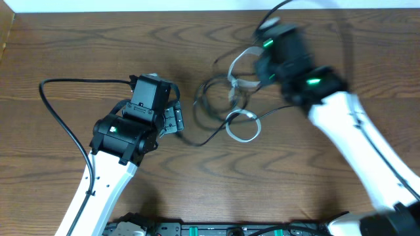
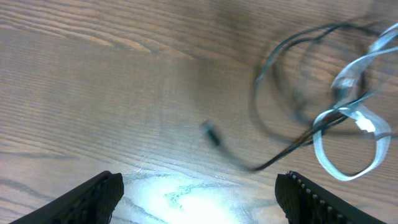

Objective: Untangle cables

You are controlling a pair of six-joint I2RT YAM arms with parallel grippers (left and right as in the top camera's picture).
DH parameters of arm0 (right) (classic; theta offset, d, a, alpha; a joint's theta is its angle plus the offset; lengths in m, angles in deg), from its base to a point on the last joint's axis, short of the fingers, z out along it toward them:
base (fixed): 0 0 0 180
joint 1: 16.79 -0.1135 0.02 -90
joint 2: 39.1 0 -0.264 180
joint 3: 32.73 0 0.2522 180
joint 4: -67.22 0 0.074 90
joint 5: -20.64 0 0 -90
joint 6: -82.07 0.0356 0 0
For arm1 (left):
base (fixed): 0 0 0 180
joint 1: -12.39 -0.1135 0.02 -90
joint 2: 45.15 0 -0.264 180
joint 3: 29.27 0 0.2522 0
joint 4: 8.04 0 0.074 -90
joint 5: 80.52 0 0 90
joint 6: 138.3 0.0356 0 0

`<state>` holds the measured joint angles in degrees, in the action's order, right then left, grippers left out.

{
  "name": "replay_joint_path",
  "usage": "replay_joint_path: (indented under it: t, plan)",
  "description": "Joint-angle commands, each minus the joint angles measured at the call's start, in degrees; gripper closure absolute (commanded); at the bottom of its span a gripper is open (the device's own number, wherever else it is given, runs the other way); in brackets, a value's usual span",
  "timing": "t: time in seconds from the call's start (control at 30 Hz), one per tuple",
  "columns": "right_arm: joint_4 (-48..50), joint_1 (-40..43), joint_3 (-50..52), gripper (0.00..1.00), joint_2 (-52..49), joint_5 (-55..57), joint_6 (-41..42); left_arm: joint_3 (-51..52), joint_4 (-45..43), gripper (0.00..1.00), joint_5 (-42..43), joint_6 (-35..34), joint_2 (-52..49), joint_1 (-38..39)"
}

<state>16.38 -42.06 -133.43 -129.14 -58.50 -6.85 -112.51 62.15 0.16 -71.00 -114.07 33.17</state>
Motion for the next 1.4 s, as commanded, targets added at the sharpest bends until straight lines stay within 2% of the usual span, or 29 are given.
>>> replay_joint_path:
  t: [0.0,0.1,0.27,0.3,0.33,0.37,0.4,0.43,0.47,0.6,0.73,0.9,1.07,1.27,1.37]
  plan:
    - [-0.2,4.7,-4.4,0.99,3.7,-3.2,0.4,-0.9,-0.2,0.16,-0.1,-0.4,-0.1,-0.2]
    - [-1.6,6.3,-4.5,0.99,4.4,-12.2,0.4,-0.9,-1.0,0.16,-0.1,-0.6,-0.1,-0.2]
    - [-7.7,5.7,-4.5,0.99,2.9,-13.0,-2.4,-0.9,-2.6,0.16,3.4,-0.5,-0.2,-0.2]
    - [-8.9,5.6,-4.4,0.95,2.6,-13.0,-2.5,-0.9,-2.7,0.16,3.6,-0.5,-0.2,-0.2]
    - [-9.9,5.4,-4.4,0.88,2.4,-13.0,-2.5,-0.9,-2.9,0.16,3.9,-0.5,-0.3,-0.2]
    - [-11.7,5.2,-4.4,0.65,2.1,-13.0,-2.7,-0.9,-3.1,0.16,4.2,-0.5,-0.3,-0.2]
    - [-12.5,5.1,-4.4,0.5,1.9,-13.0,-3.5,-0.9,-3.2,0.16,4.3,-0.5,-0.3,-0.2]
    - [-13.6,5.0,-4.4,0.28,1.7,-12.9,-5.0,-0.9,-3.4,0.16,4.4,-0.5,-0.3,-0.2]
    - [-14.6,5.0,-4.4,0.02,1.2,-11.2,-5.6,-0.9,-3.5,0.16,4.4,-0.5,-0.3,-0.2]
    - [-16.4,5.2,-4.3,0.01,-0.9,-3.3,0.6,-0.9,-3.5,0.16,4.4,-0.5,-0.3,-0.2]
    - [-16.3,5.3,-4.2,0.01,-6.6,-4.3,0.6,-0.9,-4.0,0.16,6.4,-0.4,-0.3,-0.2]
    - [-19.6,5.3,-4.1,0.01,-16.6,-17.7,0.6,-0.9,-4.0,0.16,6.3,-0.3,-0.3,-0.2]
    - [-18.8,3.6,-4.1,0.04,-23.4,-28.4,-0.6,-0.9,-4.3,0.16,6.3,-0.3,-0.3,-0.2]
    - [-15.7,-0.3,-4.1,0.01,-28.9,-29.0,-5.0,-0.9,-4.2,0.16,6.4,-0.3,-1.0,-0.2]
    - [-11.8,-1.9,-4.1,0.04,-31.9,-26.2,-5.0,-0.9,-4.2,0.16,6.4,-0.3,-1.9,-0.2]
